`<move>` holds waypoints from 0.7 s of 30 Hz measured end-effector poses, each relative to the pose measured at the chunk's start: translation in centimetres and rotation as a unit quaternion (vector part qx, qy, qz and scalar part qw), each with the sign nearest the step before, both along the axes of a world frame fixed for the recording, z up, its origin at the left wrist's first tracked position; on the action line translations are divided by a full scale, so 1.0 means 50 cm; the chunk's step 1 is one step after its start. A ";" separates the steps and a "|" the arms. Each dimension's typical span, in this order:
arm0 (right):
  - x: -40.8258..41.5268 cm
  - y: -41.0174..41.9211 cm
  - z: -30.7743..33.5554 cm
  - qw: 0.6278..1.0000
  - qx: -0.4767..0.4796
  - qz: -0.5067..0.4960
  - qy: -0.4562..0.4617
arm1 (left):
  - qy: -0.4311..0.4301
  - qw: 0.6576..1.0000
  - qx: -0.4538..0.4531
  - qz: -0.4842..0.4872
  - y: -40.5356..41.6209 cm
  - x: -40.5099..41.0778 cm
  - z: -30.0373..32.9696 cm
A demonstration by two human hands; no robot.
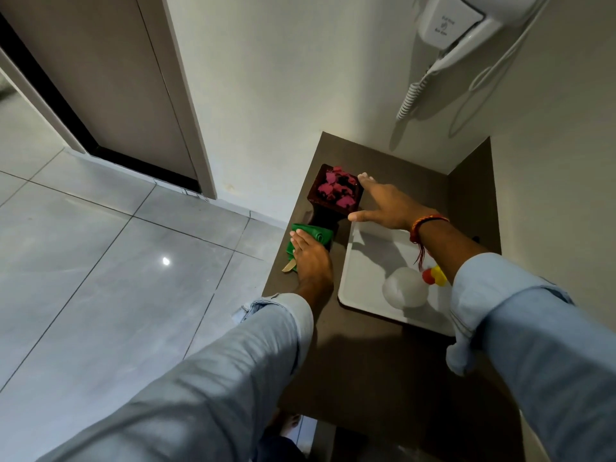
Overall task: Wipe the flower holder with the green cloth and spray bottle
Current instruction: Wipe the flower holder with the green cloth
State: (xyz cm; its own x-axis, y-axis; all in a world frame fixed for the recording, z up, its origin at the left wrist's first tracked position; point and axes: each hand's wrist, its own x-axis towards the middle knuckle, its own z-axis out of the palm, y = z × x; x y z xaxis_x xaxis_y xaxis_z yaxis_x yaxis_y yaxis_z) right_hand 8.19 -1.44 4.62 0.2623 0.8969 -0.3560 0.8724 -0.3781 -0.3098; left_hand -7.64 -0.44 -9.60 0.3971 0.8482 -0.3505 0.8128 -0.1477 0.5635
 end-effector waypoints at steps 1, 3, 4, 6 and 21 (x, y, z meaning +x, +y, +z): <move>0.000 -0.001 -0.001 1.000 -0.001 0.001 0.001 | 0.003 1.000 -0.001 -0.002 -0.005 0.003 -0.004; 0.002 -0.001 -0.003 1.000 -0.001 -0.001 -0.001 | 0.012 1.000 0.008 -0.023 -0.010 0.003 -0.012; 0.003 -0.001 -0.005 1.000 0.000 -0.004 -0.003 | 0.022 0.999 0.016 -0.042 -0.011 0.000 -0.016; 0.006 -0.002 -0.004 1.000 -0.002 -0.011 -0.005 | 0.049 0.993 0.034 -0.099 -0.010 -0.008 -0.021; -0.003 -0.013 0.002 0.998 -0.017 -0.050 0.038 | 0.036 0.946 0.129 -0.295 0.047 -0.085 0.045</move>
State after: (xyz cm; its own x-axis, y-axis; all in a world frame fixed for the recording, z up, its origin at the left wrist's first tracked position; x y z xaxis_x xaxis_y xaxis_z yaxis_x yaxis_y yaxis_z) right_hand 8.03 -2.11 4.71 0.3206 0.8546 -0.4085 0.8043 -0.4734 -0.3591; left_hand -11.91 1.93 -7.35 0.8103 0.5483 -0.2068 0.5820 -0.7121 0.3927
